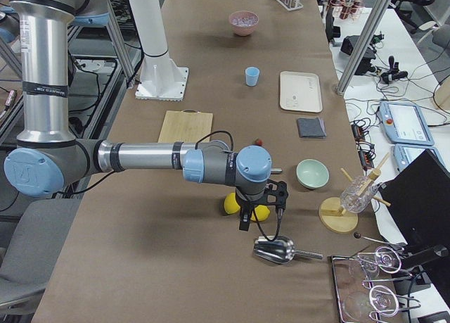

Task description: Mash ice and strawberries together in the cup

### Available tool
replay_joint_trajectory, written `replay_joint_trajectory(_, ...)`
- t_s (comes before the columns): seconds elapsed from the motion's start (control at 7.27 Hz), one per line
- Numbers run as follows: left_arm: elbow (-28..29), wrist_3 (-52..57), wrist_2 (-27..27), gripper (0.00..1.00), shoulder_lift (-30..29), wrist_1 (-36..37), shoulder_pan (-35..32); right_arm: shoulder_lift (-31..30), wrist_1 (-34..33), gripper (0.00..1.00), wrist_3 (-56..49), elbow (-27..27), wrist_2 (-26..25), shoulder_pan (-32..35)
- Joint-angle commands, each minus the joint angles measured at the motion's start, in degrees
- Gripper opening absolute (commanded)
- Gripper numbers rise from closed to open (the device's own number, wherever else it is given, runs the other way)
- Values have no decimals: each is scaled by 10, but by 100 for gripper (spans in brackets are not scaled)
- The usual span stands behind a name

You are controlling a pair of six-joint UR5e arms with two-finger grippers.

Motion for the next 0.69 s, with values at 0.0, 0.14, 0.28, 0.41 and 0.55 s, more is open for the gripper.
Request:
replay_joint_trajectory(0.0,0,0,0,97,0,1,0,-1,0,100,0,-1,0,0)
replay_joint_trajectory(0.14,0,0,0,97,0,0,0,-1,0,100,0,-1,0,0)
replay_joint_trajectory(0.28,0,1,1,97,0,0,0,-1,0,100,1,-1,0,0)
replay_joint_trajectory(0.41,-1,0,1,97,-2,0,0,0,0,100,-1,-2,2,0)
replay_joint_trajectory(0.55,-3,1,0,97,-5,0,0,-1,0,100,0,-2,2,0)
